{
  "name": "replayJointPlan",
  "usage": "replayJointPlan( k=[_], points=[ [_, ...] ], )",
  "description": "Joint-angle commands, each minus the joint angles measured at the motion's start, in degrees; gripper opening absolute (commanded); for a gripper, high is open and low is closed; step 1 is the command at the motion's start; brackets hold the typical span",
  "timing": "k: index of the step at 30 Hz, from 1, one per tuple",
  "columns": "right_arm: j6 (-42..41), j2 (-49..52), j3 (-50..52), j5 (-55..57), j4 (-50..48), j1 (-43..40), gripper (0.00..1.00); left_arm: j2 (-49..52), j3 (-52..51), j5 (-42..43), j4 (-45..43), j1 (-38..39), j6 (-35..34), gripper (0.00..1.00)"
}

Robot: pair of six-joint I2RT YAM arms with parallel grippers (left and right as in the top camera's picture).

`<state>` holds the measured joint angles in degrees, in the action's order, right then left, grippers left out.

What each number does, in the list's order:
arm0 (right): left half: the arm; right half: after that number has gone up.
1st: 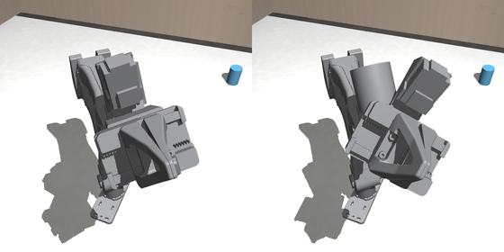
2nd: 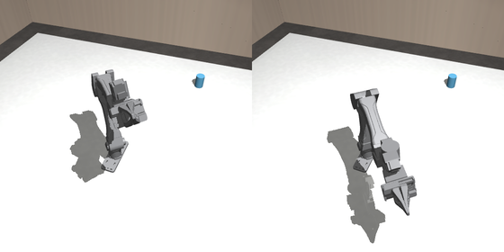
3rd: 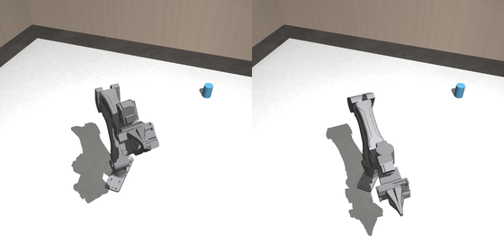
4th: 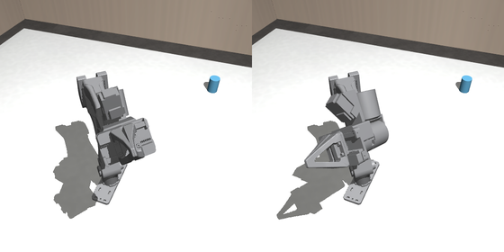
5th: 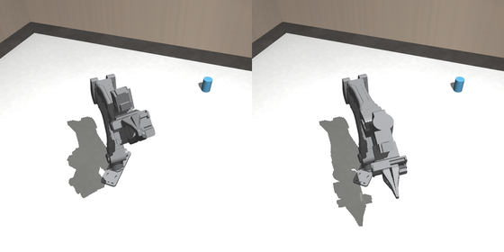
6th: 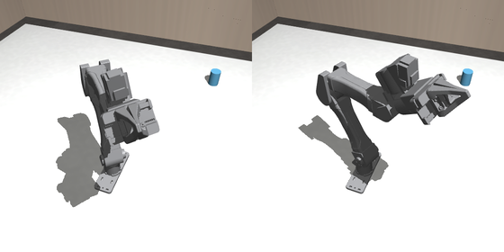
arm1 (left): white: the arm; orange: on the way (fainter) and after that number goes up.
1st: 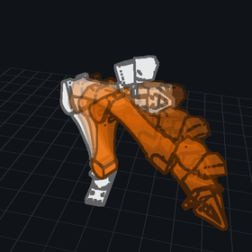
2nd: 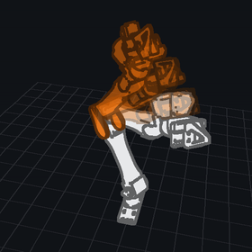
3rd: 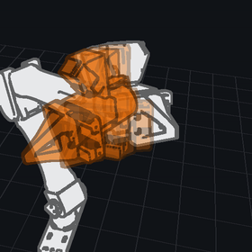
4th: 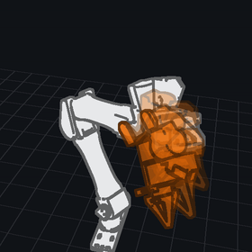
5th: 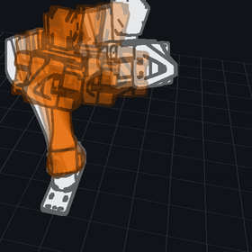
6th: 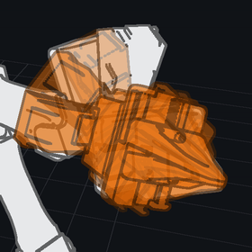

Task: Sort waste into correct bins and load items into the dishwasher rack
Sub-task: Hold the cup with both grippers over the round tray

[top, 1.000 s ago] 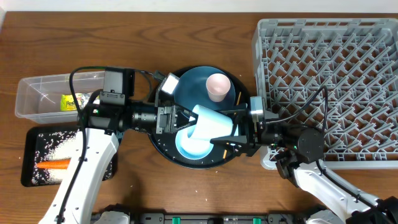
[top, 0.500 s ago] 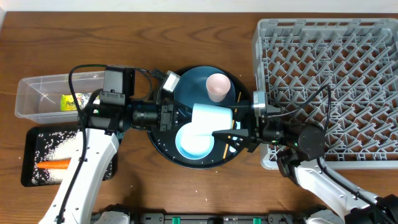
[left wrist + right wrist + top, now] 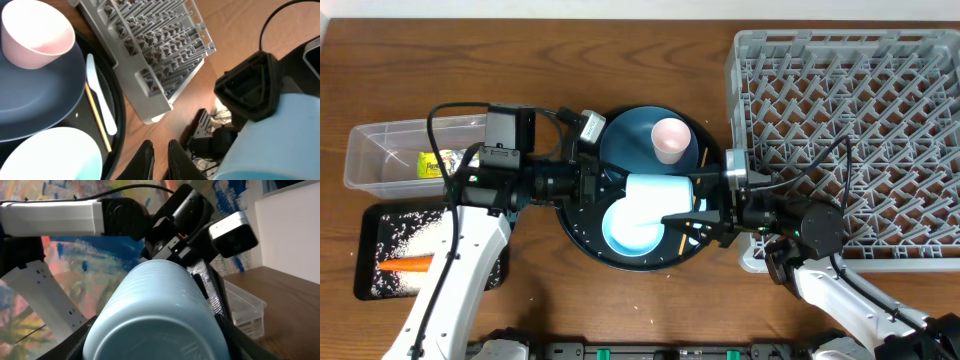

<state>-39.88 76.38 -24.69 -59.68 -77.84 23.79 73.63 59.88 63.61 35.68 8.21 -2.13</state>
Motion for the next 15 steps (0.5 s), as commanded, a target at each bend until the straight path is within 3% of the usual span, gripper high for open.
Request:
replayJointPlan(
  k=[1,5,8,15],
  points=[
    [-0.3,-0.2,-1.1,-0.5,0.1,0.0,0.34,0.1,0.2,8.2,-1.4,-0.3,-1.2,0.12],
    [-0.2,-0.2,-1.1,-0.5,0.1,-0.2,0.29,0.1,0.2,13.9,-3.5,-0.3,-3.2,0.10],
    [-0.1,-0.2,-1.1,-0.5,0.5,-0.3,0.29,0.1,0.2,14.7,-3.4,-0.3,-5.4,0.10],
    [0.3,-0.2,-1.1,-0.5,1.2,-0.3,0.29,0.1,0.2,25.0,-4.9,-0.3,-6.4,0.10]
  ],
)
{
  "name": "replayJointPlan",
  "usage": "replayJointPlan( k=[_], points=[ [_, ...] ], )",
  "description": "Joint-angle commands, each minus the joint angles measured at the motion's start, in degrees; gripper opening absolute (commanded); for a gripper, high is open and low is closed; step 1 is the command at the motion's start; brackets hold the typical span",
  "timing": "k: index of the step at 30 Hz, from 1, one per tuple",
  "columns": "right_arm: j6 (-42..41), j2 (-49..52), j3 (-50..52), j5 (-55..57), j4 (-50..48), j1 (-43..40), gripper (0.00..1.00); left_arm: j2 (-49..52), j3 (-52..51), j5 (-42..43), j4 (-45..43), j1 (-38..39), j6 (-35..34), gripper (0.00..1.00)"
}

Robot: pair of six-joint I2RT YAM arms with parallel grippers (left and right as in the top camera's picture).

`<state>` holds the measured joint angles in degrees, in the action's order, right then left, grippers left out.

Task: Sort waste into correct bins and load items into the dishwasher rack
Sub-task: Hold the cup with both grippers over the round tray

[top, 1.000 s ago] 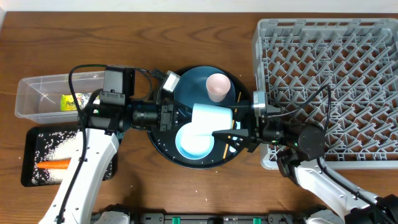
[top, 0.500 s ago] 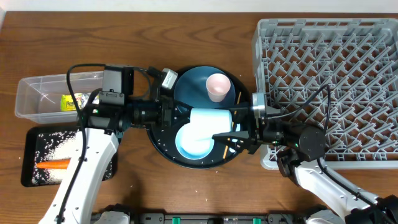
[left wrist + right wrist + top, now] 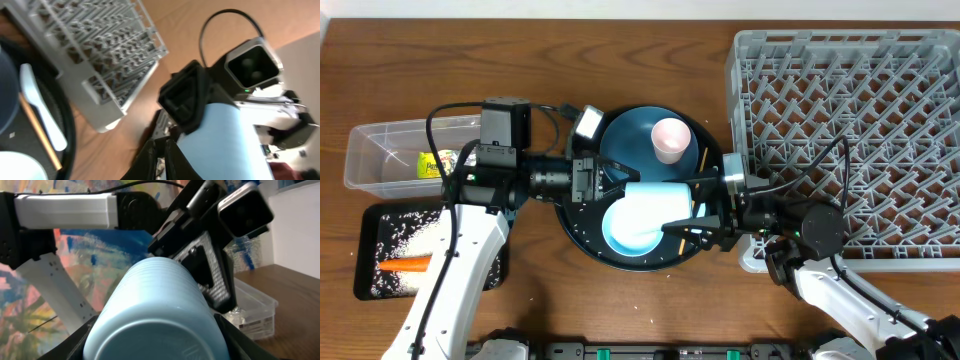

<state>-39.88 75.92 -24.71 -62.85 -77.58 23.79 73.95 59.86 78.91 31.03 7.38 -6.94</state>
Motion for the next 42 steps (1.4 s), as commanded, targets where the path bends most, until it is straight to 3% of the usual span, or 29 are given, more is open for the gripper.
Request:
replayJointPlan(
  k=[1,10,15,24,27,33,42],
  points=[
    [0.3,0.2,-1.1,2.6,1.2,-0.3,0.29,-0.2,0.2,10.2,-0.4,0.6,-2.1,0.09],
    [2.7,0.2,-1.1,2.9,5.4,-0.3,0.28,-0.2,0.2,11.1,-2.1,0.6,-5.9,0.10],
    [2.7,0.2,-1.1,4.0,4.6,-0.3,0.28,-0.2,0.2,5.9,-3.1,-0.7,-5.9,0.09],
    [-0.4,0.0,-1.3,4.1,2.6,-2.9,0.25,-0.2,0.2,4.4,-2.7,-11.2,-5.9,0.06],
    [-1.0,0.0,-1.3,3.9,1.9,-3.4,0.25,-0.2,0.2,4.4,1.6,-13.6,-5.6,0.06],
    [-1.0,0.1,-1.3,3.9,2.0,-3.4,0.24,-0.2,0.2,4.4,13.6,-10.1,5.0,0.06],
    [-1.0,0.1,-1.3,3.7,3.4,-3.4,0.22,-0.2,0.2,6.6,14.0,-5.9,5.4,0.06]
  ],
)
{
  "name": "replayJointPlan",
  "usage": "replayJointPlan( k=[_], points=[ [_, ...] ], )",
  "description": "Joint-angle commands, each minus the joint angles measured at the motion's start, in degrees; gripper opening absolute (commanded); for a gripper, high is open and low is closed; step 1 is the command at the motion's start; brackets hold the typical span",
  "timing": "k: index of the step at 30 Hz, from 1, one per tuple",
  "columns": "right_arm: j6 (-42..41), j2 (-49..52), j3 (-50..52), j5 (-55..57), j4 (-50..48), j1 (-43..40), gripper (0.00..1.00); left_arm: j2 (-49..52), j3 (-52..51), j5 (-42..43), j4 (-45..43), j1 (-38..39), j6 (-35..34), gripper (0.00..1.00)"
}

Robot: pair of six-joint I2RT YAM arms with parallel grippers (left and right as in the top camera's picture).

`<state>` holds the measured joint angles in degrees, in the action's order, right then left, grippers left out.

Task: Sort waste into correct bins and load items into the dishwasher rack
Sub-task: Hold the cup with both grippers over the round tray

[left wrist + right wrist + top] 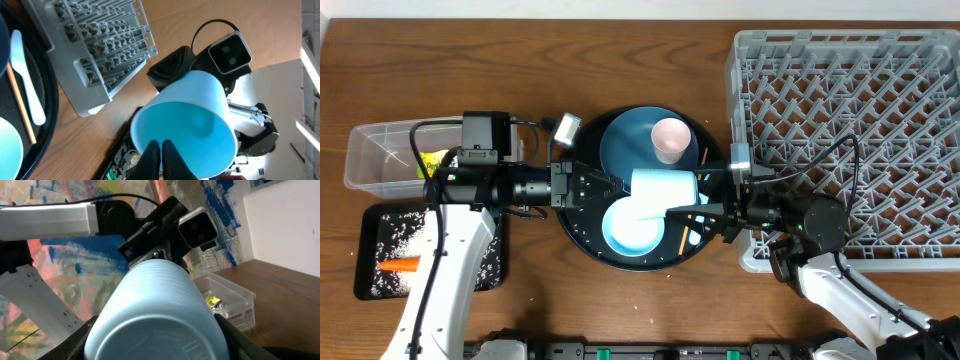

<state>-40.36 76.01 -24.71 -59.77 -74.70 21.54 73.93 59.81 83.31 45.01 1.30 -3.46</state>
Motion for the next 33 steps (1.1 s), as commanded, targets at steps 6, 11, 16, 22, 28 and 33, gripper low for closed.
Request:
replayJointPlan(
  k=[6,11,16,22,28,33],
  points=[
    [1.9,0.0,-1.3,0.4,5.0,-1.1,0.21,-0.2,0.3,6.8,-1.8,0.2,0.4,0.06],
    [1.9,0.0,-1.3,0.4,4.9,-1.1,0.21,-0.2,0.3,6.8,-1.8,0.2,0.2,0.06],
    [1.9,0.0,-1.3,0.5,4.6,-1.1,0.21,-0.2,0.3,6.6,-1.8,0.3,0.2,0.06],
    [1.1,0.0,-1.3,1.5,2.4,-0.7,0.21,-0.2,0.3,2.9,-1.8,3.7,0.2,0.06],
    [-0.7,0.0,-1.3,1.5,0.9,-0.5,0.20,-0.2,0.3,2.7,-1.8,5.3,0.2,0.06],
    [-0.7,0.0,-1.3,1.0,3.6,-0.5,0.18,-0.2,0.3,6.8,-4.2,5.3,-1.6,0.06]
  ],
)
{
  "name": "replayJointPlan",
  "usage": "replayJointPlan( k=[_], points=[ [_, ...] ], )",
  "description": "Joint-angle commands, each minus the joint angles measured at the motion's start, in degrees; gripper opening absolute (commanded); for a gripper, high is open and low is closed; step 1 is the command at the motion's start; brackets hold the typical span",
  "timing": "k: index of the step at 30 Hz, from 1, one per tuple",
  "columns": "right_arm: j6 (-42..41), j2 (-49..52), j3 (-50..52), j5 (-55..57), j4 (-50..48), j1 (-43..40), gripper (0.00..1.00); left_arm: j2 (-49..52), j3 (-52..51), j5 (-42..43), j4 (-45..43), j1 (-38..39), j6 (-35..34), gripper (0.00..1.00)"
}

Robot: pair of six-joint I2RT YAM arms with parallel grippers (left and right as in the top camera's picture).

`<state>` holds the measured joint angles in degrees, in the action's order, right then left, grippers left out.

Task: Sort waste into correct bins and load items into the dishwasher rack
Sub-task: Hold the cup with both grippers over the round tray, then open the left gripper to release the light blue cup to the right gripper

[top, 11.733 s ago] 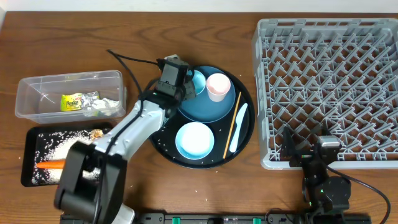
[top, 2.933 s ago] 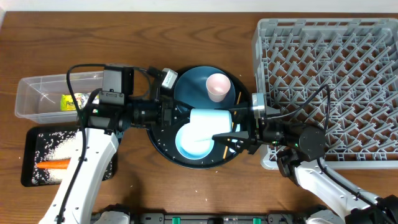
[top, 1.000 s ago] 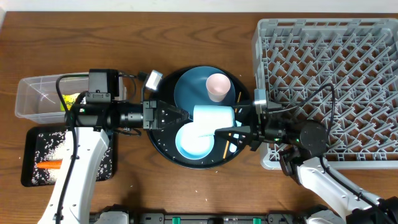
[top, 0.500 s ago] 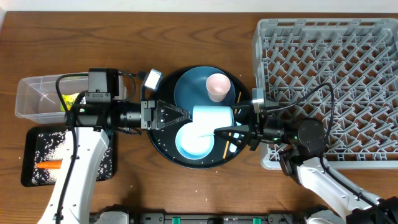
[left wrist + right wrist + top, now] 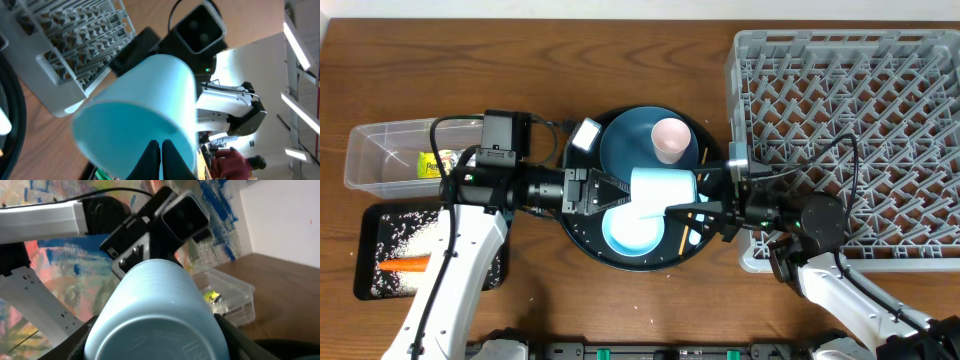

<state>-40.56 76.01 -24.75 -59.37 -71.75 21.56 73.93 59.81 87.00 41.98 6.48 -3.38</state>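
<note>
A light blue cup (image 5: pixel 665 190) is held on its side above the round black tray (image 5: pixel 575 235), with my right gripper (image 5: pixel 682 202) shut on it. Its base fills the right wrist view (image 5: pixel 155 310). Its open mouth faces my left gripper (image 5: pixel 618 190), whose fingers (image 5: pixel 154 159) are shut together at the mouth of the cup (image 5: pixel 145 95). The grey dishwasher rack (image 5: pixel 860 100) stands at the right. A clear bin (image 5: pixel 380 150) holding a yellow-green wrapper (image 5: pixel 432 163) sits at the left.
The round tray carries a dark blue plate (image 5: pixel 630 135) with a pink cup (image 5: pixel 670 138), a light blue bowl (image 5: pixel 630 228), a white spoon and chopsticks. A black tray of rice (image 5: pixel 380 250) with a carrot (image 5: pixel 405 266) lies front left.
My left arm has moved right, bringing its shut fingers up to the cup's mouth. The cup stays held by the right gripper in the same place.
The right gripper held the light blue cup sideways over the tray throughout. My left gripper was close beside the cup, then drawn back to the left facing its open mouth, and now stands at the mouth again.
</note>
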Motion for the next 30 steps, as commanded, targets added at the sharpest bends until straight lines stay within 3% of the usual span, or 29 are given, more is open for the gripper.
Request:
replayJointPlan(
  k=[1,12,23,30],
  points=[
    [-0.5,0.0,-1.3,0.4,1.1,-0.5,0.18,-0.2,0.3,3.1,-1.7,0.2,-2.9,0.06],
    [1.0,0.0,-1.3,-0.9,3.3,-0.5,0.16,-0.5,0.3,3.1,-11.9,0.2,-13.4,0.06],
    [2.6,0.0,-1.3,-1.0,4.7,0.8,0.17,-0.6,0.3,3.1,-19.1,0.2,-20.0,0.06],
    [3.0,0.0,-1.3,-1.0,4.7,0.9,0.18,-0.6,0.3,3.1,-20.9,0.1,-20.3,0.06]
  ],
)
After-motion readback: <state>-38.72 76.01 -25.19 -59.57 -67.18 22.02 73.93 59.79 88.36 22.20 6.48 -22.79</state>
